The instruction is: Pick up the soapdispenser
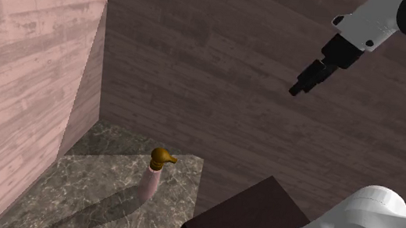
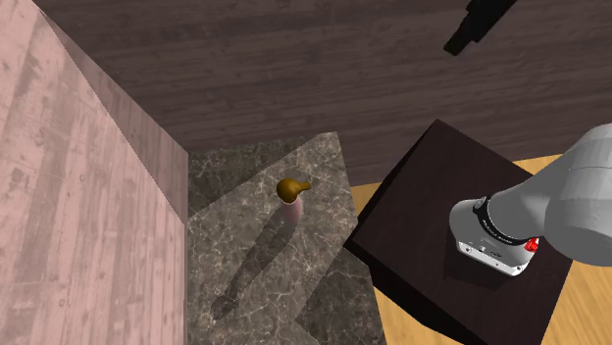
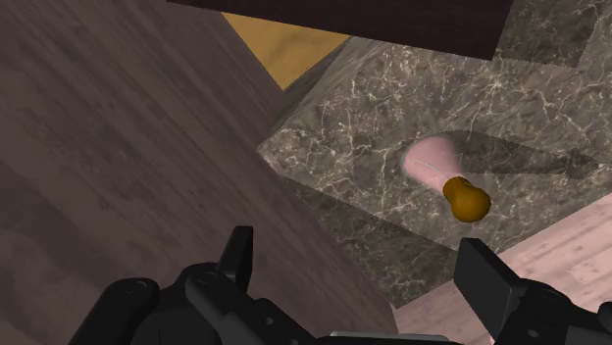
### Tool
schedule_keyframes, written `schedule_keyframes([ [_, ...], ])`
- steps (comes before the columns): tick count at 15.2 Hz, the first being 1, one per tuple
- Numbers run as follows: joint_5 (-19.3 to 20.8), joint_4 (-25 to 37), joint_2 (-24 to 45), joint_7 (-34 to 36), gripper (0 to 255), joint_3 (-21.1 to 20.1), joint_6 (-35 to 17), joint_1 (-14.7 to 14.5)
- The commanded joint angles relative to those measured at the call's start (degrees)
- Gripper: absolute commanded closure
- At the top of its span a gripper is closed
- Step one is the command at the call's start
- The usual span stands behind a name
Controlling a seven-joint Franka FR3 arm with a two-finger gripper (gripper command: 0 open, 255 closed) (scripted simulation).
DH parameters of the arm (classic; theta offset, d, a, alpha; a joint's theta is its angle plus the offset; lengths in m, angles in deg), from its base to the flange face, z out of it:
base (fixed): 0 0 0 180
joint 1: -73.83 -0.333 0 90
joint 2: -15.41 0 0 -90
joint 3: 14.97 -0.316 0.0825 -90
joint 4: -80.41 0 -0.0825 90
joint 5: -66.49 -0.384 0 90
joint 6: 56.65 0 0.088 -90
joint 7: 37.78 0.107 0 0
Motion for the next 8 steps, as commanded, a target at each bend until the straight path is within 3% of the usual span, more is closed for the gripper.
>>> schedule_keyframes([
  [1, 0.0, 0.0, 0.0, 0.0, 0, 0.0, 0.0, 0.0],
  [8, -3.3, -7.3, 4.7, 5.3, 0, -5.2, -11.4, -2.1],
])
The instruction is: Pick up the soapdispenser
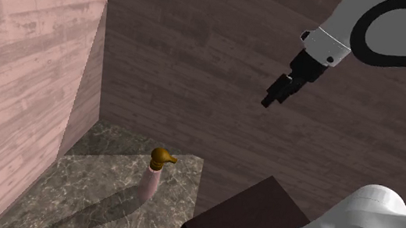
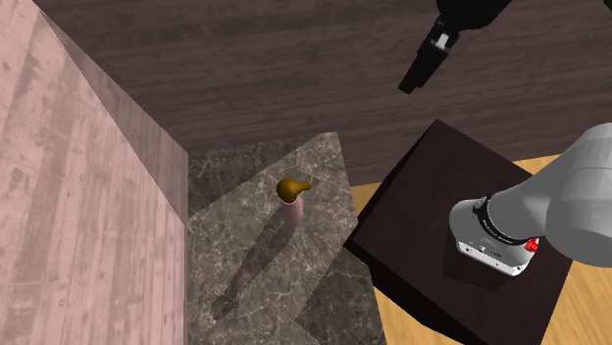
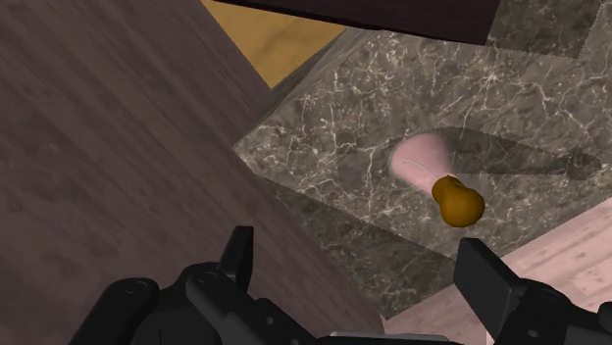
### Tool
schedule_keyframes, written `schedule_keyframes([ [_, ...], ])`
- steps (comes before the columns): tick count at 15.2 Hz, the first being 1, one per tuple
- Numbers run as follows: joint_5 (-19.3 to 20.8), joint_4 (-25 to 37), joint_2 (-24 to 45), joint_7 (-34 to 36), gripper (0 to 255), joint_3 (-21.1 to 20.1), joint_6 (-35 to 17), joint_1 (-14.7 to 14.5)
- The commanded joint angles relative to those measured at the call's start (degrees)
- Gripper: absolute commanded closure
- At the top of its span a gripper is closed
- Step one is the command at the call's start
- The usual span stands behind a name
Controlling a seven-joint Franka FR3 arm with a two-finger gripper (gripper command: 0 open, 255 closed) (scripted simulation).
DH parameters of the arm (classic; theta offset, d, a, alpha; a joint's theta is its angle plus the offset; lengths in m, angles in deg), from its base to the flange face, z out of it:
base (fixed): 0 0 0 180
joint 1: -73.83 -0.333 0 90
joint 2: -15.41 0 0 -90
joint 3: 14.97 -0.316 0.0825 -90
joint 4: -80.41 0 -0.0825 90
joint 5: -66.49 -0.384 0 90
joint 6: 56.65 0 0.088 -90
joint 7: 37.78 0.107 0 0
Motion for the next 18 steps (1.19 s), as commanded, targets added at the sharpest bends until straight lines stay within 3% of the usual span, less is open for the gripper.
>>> schedule_keyframes([
  [1, -1.0, -1.7, 2.1, 1.7, 0, -1.7, -3.7, -0.7],
  [11, -4.2, -5.1, 16.7, 9.2, 0, -9.5, -21.3, -3.4],
  [18, -2.9, -2.8, 31.1, 15.8, 0, -15.0, -32.8, -4.1],
])
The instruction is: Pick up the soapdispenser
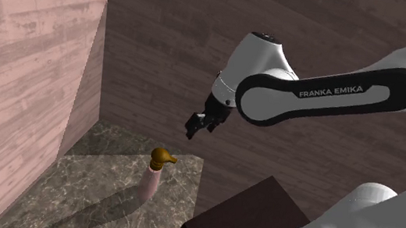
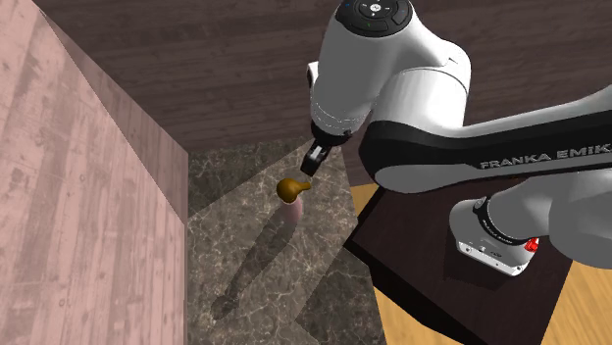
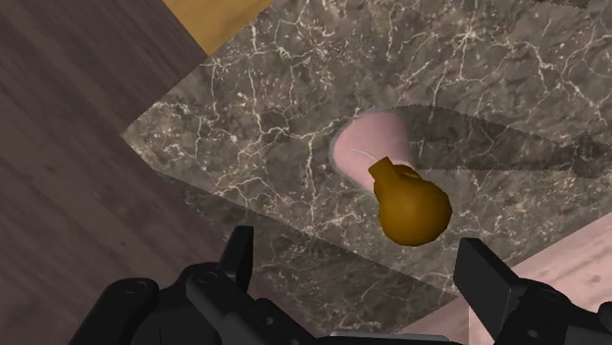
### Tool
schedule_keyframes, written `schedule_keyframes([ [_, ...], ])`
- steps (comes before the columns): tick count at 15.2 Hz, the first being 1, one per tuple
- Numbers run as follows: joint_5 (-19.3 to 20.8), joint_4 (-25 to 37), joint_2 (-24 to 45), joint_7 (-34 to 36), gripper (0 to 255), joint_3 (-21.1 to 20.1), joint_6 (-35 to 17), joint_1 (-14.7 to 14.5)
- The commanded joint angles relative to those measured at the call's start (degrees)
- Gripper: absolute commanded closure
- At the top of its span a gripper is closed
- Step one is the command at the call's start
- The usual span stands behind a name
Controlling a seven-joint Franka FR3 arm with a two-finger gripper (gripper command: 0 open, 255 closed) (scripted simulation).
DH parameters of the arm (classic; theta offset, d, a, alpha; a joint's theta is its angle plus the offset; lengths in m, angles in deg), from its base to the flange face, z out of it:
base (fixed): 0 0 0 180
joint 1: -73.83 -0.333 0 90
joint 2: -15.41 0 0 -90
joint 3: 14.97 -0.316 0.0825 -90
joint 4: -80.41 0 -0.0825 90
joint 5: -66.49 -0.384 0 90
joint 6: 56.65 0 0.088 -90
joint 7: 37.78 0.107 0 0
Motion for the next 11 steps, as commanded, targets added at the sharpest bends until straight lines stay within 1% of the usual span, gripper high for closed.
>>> schedule_keyframes([
  [1, 1.0, 1.1, 4.3, 2.3, 0, -1.5, -3.1, -0.1],
  [5, 5.1, 4.5, 13.6, 7.8, 0, -3.8, -8.4, -0.3],
  [9, 11.1, 9.0, 23.1, 14.3, 0, -4.2, -12.4, -1.8],
  [11, 11.8, 9.1, 24.2, 14.9, 0, -3.9, -13.2, -2.1],
])
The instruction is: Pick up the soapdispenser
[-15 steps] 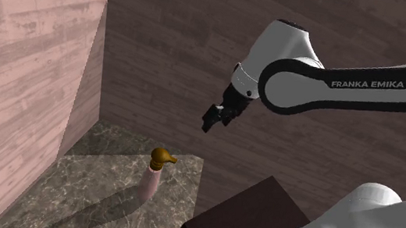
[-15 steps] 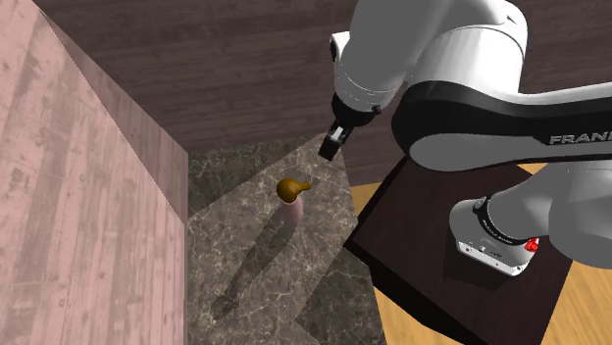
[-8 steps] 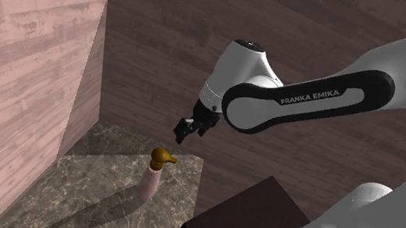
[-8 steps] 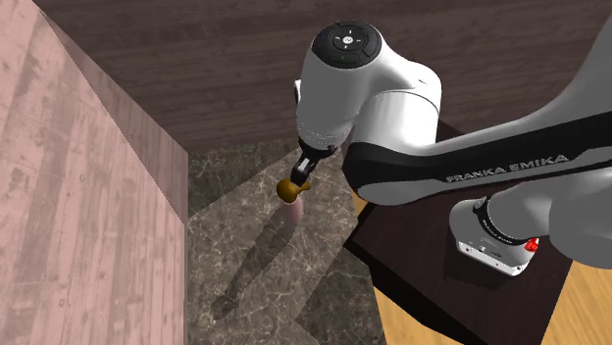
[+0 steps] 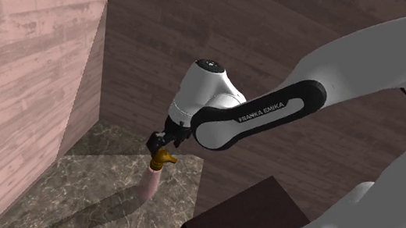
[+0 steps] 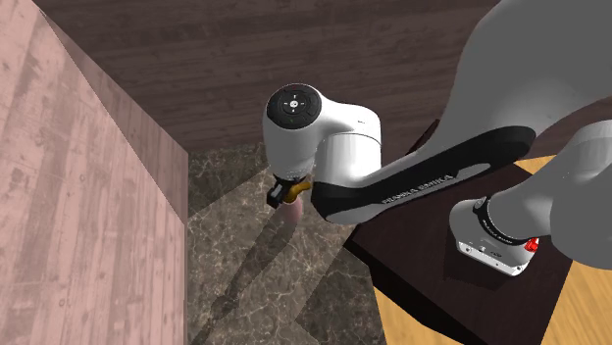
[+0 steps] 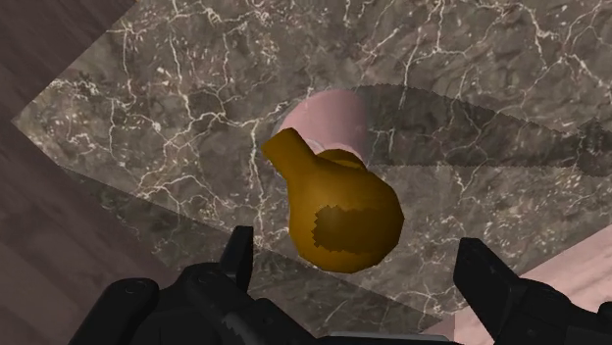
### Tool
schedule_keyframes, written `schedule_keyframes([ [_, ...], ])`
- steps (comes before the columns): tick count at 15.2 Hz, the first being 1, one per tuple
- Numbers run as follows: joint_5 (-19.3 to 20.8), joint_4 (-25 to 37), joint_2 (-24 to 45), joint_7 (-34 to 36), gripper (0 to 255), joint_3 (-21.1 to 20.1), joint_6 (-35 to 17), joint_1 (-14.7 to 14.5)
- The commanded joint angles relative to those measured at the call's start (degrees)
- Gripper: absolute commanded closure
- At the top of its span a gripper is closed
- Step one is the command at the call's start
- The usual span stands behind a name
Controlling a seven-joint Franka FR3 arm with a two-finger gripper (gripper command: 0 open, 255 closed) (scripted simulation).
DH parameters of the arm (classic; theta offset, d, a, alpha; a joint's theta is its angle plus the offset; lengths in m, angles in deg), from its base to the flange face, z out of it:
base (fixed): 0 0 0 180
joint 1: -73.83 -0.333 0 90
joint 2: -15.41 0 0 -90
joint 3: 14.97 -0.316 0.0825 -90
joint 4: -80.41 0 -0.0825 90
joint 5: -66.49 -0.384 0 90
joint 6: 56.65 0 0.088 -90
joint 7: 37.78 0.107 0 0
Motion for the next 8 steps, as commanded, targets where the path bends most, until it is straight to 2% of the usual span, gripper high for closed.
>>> schedule_keyframes([
  [1, 1.2, 0.2, 1.7, 0.8, 0, 0.4, -1.4, -0.2],
  [6, 4.4, 0.1, 5.8, 3.1, 0, 1.7, -5.3, -1.1],
  [8, 4.3, 0.1, 5.8, 3.1, 0, 1.8, -5.3, -1.1],
])
